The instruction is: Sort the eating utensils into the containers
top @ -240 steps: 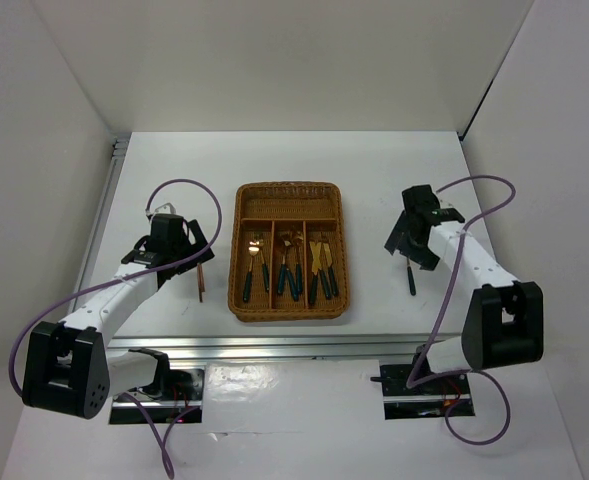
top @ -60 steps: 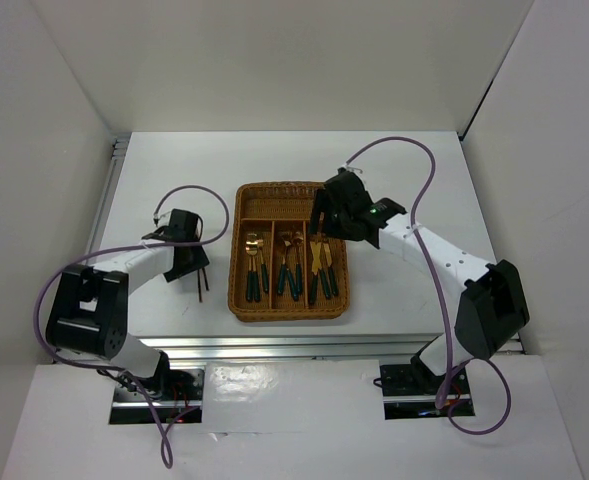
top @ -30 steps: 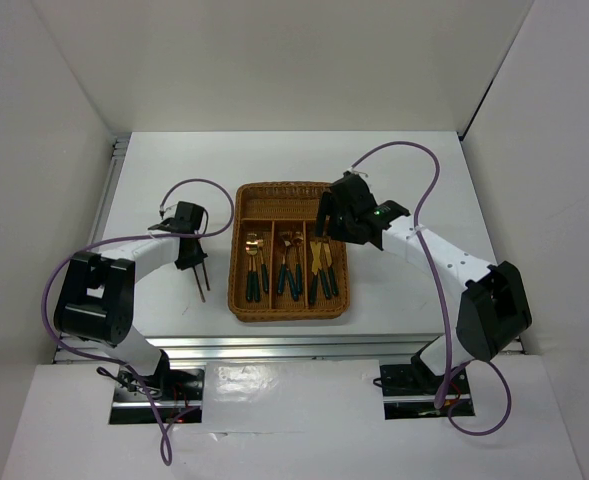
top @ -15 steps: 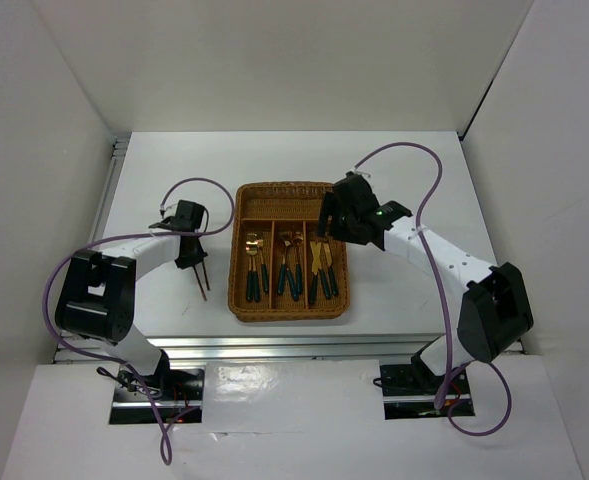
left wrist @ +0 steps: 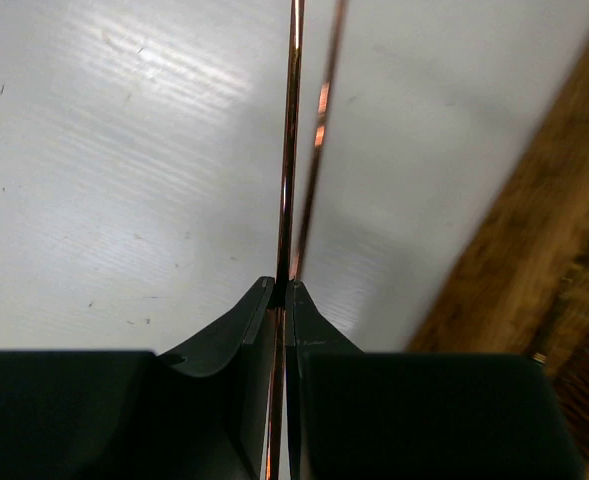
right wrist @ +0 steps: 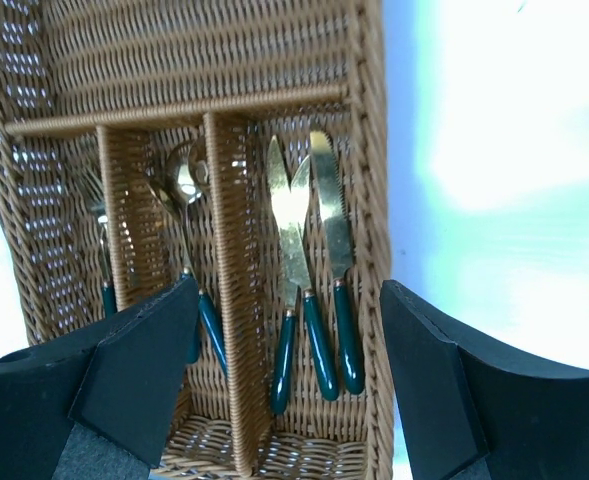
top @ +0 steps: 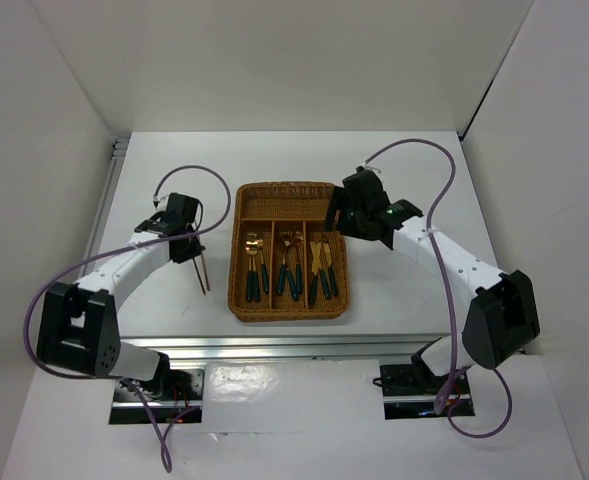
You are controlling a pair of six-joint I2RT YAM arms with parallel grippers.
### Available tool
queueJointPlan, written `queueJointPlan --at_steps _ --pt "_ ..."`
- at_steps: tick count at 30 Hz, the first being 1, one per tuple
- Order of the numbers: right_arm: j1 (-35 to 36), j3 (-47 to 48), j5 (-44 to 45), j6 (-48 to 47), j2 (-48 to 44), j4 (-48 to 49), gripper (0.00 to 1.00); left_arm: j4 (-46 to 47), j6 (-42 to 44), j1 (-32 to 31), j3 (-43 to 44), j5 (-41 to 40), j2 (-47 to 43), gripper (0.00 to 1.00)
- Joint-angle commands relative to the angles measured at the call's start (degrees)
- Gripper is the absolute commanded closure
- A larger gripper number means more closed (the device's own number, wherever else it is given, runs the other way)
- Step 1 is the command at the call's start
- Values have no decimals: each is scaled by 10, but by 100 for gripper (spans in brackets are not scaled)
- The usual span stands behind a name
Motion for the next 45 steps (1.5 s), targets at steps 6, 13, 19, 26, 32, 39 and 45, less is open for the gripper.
queueJointPlan --at_steps 6,13,19,26,32,39,45 --pt "-38 -22 22 -18 -63 16 19 -13 -17 -39 71 59 -109 87" --pt "-70 -54 22 -18 -103 32 17 52 -58 -77 99 91 -110 81" --pt "-82 -67 22 -18 -127 27 16 146 -169 -116 74 56 -104 81" --pt "-93 -77 28 -18 -158 22 15 234 -313 -165 51 -21 -76 81" --pt "-93 -77 33 -18 -168 10 15 229 -465 -237 74 -135 0 83" --pt "-98 -77 28 -23 -179 0 15 125 -691 -322 171 -283 104 83" --pt "-98 -77 16 -28 -184 -11 15 32 -835 -339 279 -316 206 83"
